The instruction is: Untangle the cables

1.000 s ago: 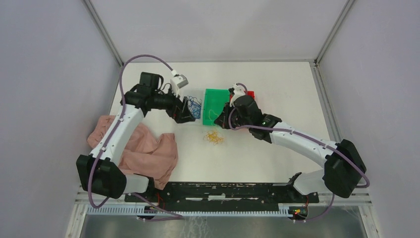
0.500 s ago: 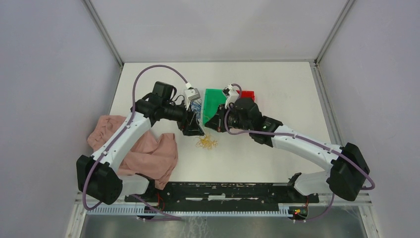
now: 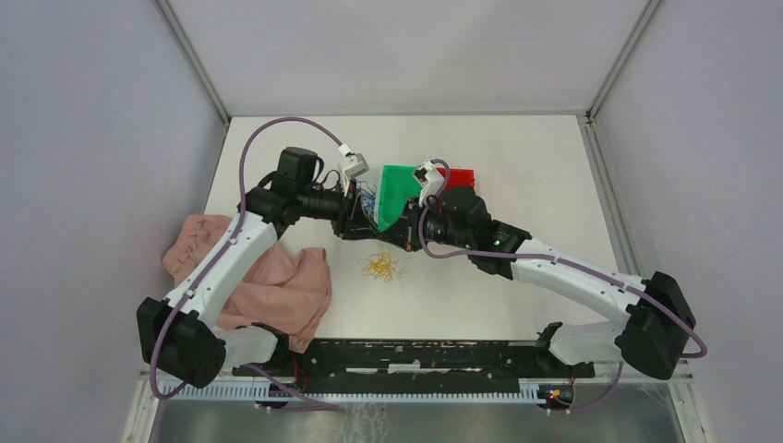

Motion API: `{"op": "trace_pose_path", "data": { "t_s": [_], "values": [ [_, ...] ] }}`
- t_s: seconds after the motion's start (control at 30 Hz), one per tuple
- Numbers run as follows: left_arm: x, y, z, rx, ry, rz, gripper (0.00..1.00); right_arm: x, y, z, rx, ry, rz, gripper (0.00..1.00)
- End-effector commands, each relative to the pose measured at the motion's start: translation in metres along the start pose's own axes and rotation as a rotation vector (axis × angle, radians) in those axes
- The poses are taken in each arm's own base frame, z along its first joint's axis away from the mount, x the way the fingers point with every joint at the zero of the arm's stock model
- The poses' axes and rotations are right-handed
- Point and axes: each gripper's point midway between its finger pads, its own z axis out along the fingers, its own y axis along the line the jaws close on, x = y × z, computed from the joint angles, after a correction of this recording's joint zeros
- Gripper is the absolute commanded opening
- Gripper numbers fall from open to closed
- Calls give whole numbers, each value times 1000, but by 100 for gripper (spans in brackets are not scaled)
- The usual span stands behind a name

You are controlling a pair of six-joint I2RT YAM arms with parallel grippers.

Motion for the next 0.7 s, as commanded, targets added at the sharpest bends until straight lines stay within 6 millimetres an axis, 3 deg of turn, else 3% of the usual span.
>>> {"op": "trace_pose_path", "data": {
  "t_s": [0.0, 0.1, 0.23, 0.47, 0.63, 0.67],
  "values": [
    [-22, -8, -7, 1, -64, 18, 31, -16, 21, -12, -70, -71, -38, 0],
    [-27, -3, -11, -40, -70, 39, 17, -13, 19, -14, -66, -69, -35, 0],
    [-31, 1, -16, -81, -72, 53, 8, -7, 17, -17, -63, -63, -34, 0],
    [-30, 12, -25, -175, -41, 117, 3, -8, -6, -32, 65, -85, -80, 1],
    [-29, 5, -29, -161, -25, 139, 3, -16, -23, -42, 167, -127, -107, 23],
    [-28, 1, -28, -137, -25, 130, 3, -17, -23, -40, 167, -133, -104, 32]
  ]
}}
